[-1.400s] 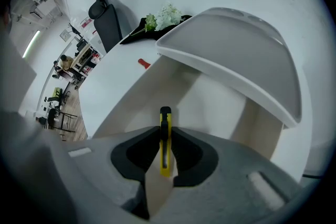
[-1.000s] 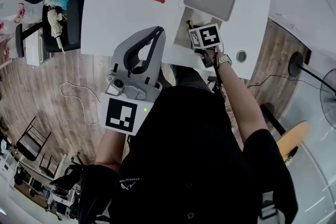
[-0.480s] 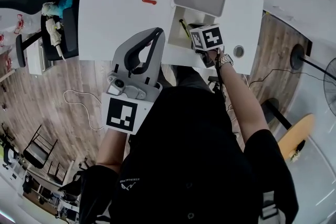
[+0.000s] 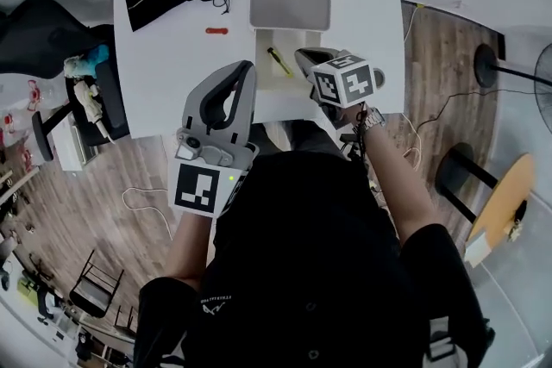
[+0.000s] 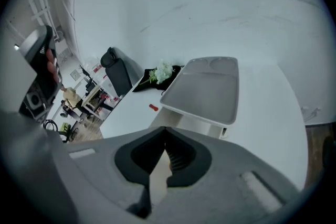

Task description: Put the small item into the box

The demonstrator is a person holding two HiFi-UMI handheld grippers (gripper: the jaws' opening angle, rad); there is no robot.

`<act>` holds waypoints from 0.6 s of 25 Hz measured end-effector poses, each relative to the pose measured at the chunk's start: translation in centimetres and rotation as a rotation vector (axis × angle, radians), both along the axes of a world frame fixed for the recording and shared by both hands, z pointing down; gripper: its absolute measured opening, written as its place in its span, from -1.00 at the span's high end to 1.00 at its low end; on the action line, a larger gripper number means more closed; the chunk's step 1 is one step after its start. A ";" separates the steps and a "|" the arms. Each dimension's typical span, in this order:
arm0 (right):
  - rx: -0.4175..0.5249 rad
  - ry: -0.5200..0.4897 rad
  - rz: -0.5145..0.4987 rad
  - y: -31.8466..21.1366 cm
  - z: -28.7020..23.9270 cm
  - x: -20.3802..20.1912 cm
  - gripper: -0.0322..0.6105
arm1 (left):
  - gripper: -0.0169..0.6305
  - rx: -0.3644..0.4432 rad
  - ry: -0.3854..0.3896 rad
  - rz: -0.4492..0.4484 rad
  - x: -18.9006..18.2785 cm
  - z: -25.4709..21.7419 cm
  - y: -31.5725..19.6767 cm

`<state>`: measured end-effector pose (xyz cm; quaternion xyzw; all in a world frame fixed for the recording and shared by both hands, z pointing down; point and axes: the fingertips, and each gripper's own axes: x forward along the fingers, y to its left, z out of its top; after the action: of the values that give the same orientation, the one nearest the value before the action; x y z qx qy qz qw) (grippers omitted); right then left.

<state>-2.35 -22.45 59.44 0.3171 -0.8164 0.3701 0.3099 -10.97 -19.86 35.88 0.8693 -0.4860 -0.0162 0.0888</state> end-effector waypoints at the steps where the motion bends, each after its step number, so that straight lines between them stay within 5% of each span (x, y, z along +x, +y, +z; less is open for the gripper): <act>1: 0.013 -0.018 0.022 0.0 -0.9 0.4 0.89 | 0.93 0.001 -0.007 0.019 0.6 0.1 -0.1; 15: 0.273 -0.198 0.281 0.8 -14.3 6.5 0.89 | 0.93 0.014 -0.039 0.153 5.4 -1.2 -0.2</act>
<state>4.19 -21.65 45.15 0.4287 -0.8331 0.3252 0.1278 -5.59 -20.05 34.65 0.9045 -0.4199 0.0042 0.0744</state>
